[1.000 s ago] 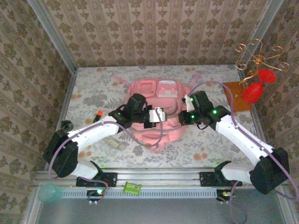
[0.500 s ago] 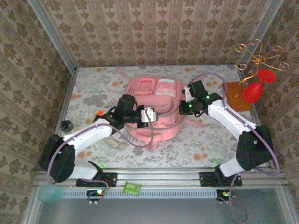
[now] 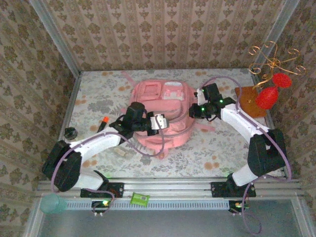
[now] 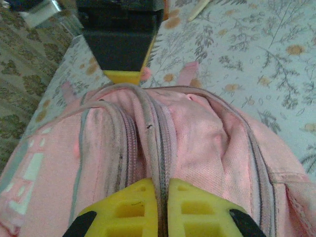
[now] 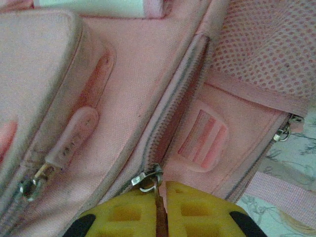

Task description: Pack books, pencil case, and school supplies into a backpack

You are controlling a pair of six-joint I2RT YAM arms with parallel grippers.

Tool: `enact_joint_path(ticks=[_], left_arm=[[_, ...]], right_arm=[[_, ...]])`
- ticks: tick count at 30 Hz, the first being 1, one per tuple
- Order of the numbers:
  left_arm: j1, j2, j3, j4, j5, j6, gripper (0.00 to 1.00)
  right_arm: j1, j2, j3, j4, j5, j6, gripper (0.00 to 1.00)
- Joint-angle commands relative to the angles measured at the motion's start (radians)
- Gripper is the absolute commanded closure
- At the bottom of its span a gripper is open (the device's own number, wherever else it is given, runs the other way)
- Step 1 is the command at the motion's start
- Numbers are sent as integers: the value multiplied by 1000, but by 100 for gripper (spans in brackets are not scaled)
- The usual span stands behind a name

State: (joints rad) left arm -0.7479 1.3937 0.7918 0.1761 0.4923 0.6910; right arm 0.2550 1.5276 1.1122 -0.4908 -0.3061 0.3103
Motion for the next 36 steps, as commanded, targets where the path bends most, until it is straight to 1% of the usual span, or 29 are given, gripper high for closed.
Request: enact_joint_path(ticks=[1, 2, 4, 6, 7, 9, 10, 12, 13, 14, 15, 18, 19, 20, 21, 22, 23, 24, 25, 26, 28, 29, 30, 31, 33, 36], left_arm=[[-68, 81, 45, 51, -1, -117, 100], [-90, 113, 62, 58, -4, -129, 100], [-131, 159, 87, 63, -18, -139, 100], [-159, 183, 86, 54, -10, -127, 100], [-164, 184, 74, 50, 2, -116, 100], [-164, 175, 47, 29, 11, -100, 100], [-157, 167, 38, 9, 12, -93, 100], [-130, 133, 9, -17, 17, -90, 100], [-114, 113, -7, -13, 18, -100, 99], [-95, 90, -29, -6, 23, -116, 94], [-79, 62, -46, 1, 34, -134, 86], [-56, -8, -77, 19, 48, -212, 53], [-52, -31, -85, 34, 47, -249, 45], [-43, -58, -99, 65, 50, -314, 27], [-27, -89, -121, 113, 59, -384, 22], [-13, -112, -144, 165, 55, -453, 13], [5, -134, -167, 223, 21, -532, 8], [22, -150, -178, 253, -57, -622, 5], [37, -157, -171, 236, -154, -697, 4], [61, -150, -146, 182, -265, -786, 4], [110, -106, -51, -26, -442, -941, 6], [136, -72, -2, -128, -499, -1008, 7], [159, -36, 35, -197, -502, -1047, 8], [175, -11, 50, -218, -495, -1077, 9], [205, 40, 66, -214, -442, -1125, 13], [217, 117, 111, -201, -339, -1155, 20]], right_arm=[[-79, -45, 6, 0, 109, 19, 78], [-80, -64, 7, -34, 129, 27, 74], [-80, -120, -6, -100, 231, 29, 71], [-80, -214, -49, -116, 337, 34, 69], [-81, -248, -69, -110, 354, 35, 68], [-80, -306, -108, -72, 328, 38, 66], [-80, -318, -126, -53, 280, 34, 65], [-80, -314, -157, 51, 163, 41, 57], [-79, -303, -166, 81, 128, 47, 56], [-75, -285, -170, 116, 98, 56, 54], [-69, -266, -171, 146, 82, 60, 53], [-34, -208, -164, 210, 65, 62, 52], [-21, -187, -157, 222, 60, 61, 52], [0, -165, -149, 236, 59, 58, 52], [17, -144, -140, 249, 61, 56, 52], [31, -119, -136, 260, 60, 55, 52], [46, -93, -131, 273, 59, 55, 52], [57, -67, -126, 284, 57, 59, 52], [62, -48, -119, 286, 54, 63, 52], [63, -25, -112, 281, 54, 73, 52], [64, 8, -106, 278, 50, 81, 51], [63, 21, -107, 285, 37, 87, 51], [64, 31, -107, 289, 15, 91, 50], [64, 37, -110, 298, -10, 95, 49], [65, 41, -120, 316, -65, 106, 49], [66, 16, -149, 334, -106, 116, 49]])
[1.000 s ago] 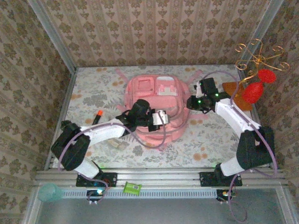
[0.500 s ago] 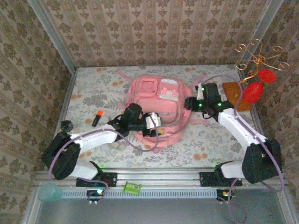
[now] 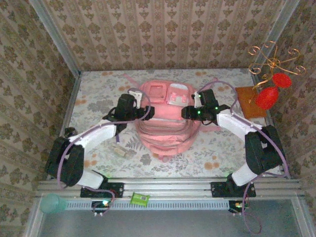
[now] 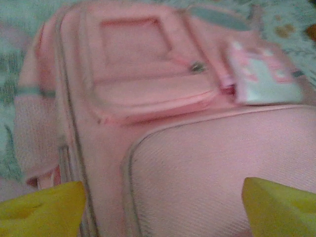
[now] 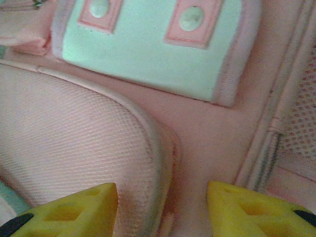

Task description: Pack books, pencil case, and school supplies into a backpack

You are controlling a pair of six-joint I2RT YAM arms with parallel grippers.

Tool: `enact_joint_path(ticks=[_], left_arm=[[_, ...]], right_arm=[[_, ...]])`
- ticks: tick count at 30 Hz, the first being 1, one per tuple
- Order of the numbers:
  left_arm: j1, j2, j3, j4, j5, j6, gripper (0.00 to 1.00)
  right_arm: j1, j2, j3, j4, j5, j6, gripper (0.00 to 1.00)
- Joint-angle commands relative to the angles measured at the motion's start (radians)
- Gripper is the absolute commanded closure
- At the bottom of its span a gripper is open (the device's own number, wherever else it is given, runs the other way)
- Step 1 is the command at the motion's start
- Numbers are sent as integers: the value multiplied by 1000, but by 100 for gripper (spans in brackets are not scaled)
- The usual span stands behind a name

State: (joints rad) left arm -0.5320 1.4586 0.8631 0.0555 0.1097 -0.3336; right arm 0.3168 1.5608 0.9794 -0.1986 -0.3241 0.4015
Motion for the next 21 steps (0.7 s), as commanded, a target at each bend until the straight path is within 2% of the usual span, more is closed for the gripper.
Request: enact_joint_path(ticks=[1, 3, 6, 12, 13, 17, 19, 21], left_arm=[[3, 85, 66, -99, 66, -131, 22], [4, 143, 114, -110, 107, -131, 24], [11, 233, 187, -108, 186, -125, 33], [69, 393, 360, -114, 325, -79, 67], [83, 417, 393, -130, 340, -59, 75], [130, 491, 510, -238, 347, 37, 92], [142, 524, 551, -275, 347, 71, 98], [147, 546, 578, -299, 355, 99, 100]], right_arm=[[4, -29, -29, 50, -102, 32, 49], [11, -54, -55, 68, -136, 58, 50], [45, -99, -97, 91, -147, 86, 50], [115, -162, -135, 93, -146, 49, 50], [126, -205, -137, 72, -133, 23, 50], [144, -266, -159, -20, 17, -82, 50], [143, -289, -187, -28, 97, -131, 49], [143, -292, -217, 0, 129, -163, 48]])
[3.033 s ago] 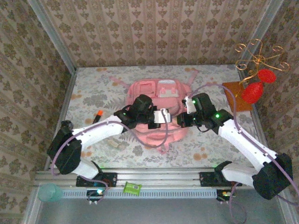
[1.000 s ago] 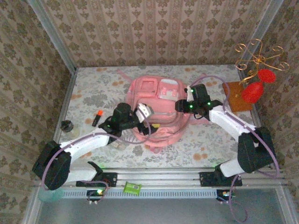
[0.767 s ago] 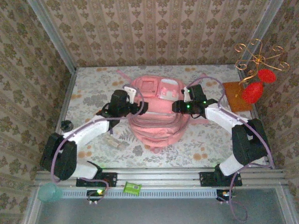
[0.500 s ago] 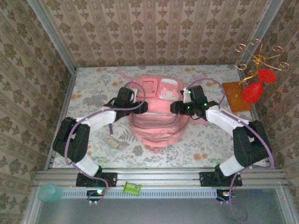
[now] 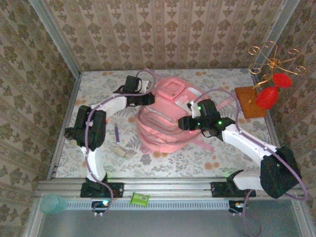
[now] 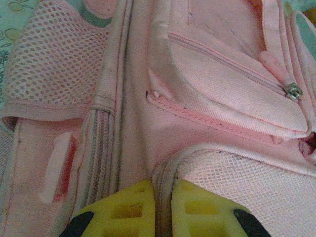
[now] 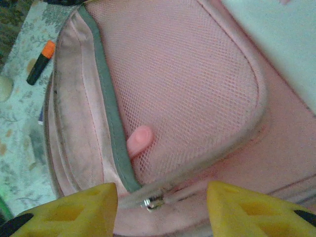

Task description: Pack books, pencil case, and school supplies into a backpack

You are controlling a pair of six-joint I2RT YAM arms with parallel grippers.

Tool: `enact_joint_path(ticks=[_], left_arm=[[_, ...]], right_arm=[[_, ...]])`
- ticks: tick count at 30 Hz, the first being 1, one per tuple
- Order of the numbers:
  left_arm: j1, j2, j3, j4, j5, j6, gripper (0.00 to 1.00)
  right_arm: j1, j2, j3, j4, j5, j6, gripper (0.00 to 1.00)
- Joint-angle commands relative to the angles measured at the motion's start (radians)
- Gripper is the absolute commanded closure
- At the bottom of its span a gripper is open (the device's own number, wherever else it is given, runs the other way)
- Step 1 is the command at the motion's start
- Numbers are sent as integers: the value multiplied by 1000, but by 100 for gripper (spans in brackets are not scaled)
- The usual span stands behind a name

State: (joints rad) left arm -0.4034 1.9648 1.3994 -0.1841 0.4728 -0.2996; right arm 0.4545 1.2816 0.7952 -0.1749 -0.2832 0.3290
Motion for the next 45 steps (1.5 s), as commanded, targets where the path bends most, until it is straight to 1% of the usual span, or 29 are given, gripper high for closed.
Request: enact_joint_path(ticks=[1, 4, 7, 10, 14, 19, 27, 29, 34, 39, 41, 45], left_arm=[[19, 50, 56, -73, -4, 79, 100], [21, 68, 86, -104, -1, 106, 100], [22, 71, 94, -111, 0, 112, 100], [20, 69, 94, -116, 4, 116, 100], [20, 63, 91, -116, -2, 117, 100], [20, 56, 90, -116, -7, 122, 100], [21, 54, 90, -131, -10, 137, 100], [21, 54, 91, -133, -9, 136, 100], [20, 58, 91, -134, -4, 135, 100], [21, 61, 88, -133, -9, 128, 100], [21, 63, 86, -133, -11, 126, 100], [21, 62, 86, -132, -15, 123, 100]], right_arm=[[6, -6, -42, -5, 85, -100, 48], [8, 23, -53, 57, 42, -116, 48], [12, 48, -49, 95, 42, -134, 49], [12, 67, -28, 87, 75, -159, 47], [14, 54, -31, 106, 103, -195, 43], [16, 71, -23, 100, 168, -259, 41], [18, 104, -22, 189, 79, -367, 41], [18, 142, -9, 189, 53, -388, 42], [19, 145, -12, 198, -20, -403, 47], [19, 117, -41, 193, -57, -408, 60], [19, 74, -59, 190, -58, -400, 65], [18, 41, -79, 175, -47, -390, 71]])
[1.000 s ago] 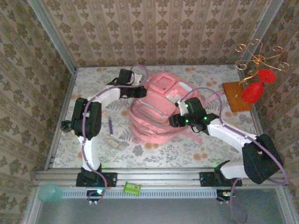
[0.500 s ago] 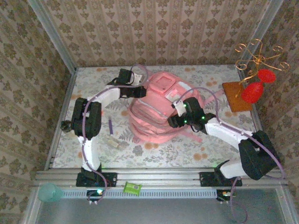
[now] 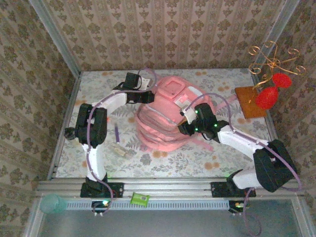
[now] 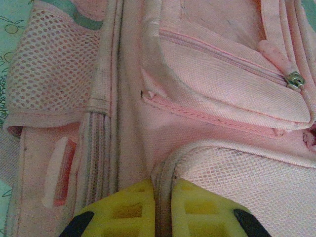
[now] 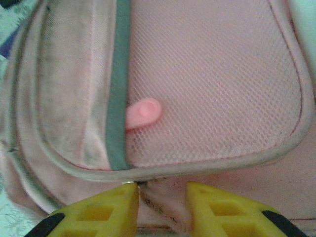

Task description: Pack books, pencil case, and school supplies into a backpack

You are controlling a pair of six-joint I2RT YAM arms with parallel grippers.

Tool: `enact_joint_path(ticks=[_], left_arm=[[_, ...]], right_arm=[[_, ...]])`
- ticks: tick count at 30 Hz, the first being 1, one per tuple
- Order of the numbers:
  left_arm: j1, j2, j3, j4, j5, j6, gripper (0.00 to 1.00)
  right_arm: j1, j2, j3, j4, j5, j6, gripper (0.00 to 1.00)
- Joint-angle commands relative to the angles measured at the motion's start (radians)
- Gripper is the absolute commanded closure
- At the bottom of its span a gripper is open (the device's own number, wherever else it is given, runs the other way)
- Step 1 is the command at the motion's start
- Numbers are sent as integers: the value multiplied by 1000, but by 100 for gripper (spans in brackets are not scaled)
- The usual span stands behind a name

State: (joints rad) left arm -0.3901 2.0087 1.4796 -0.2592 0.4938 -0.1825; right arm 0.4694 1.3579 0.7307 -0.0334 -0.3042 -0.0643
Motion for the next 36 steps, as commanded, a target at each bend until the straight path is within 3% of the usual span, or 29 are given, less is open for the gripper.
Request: enact_joint_path(ticks=[1, 5, 14, 18, 28, 36], left_arm=[[7, 18, 5, -57, -37, 7, 100], [7, 18, 3, -54, -39, 6, 100], [8, 5, -1, -63, -40, 14, 100], [8, 4, -1, -59, -40, 14, 100], [9, 5, 1, -56, -34, 12, 100], [11, 8, 3, -58, -33, 11, 100]], right_arm=[[3, -36, -16, 31, -20, 4, 71], [3, -9, -15, 50, -5, 13, 71], [-12, 27, 11, 26, 97, 93, 44], [-44, 73, 11, 31, -7, 131, 43], [-48, 146, 43, -3, -46, 154, 45], [-35, 41, 28, -124, 28, 169, 37]])
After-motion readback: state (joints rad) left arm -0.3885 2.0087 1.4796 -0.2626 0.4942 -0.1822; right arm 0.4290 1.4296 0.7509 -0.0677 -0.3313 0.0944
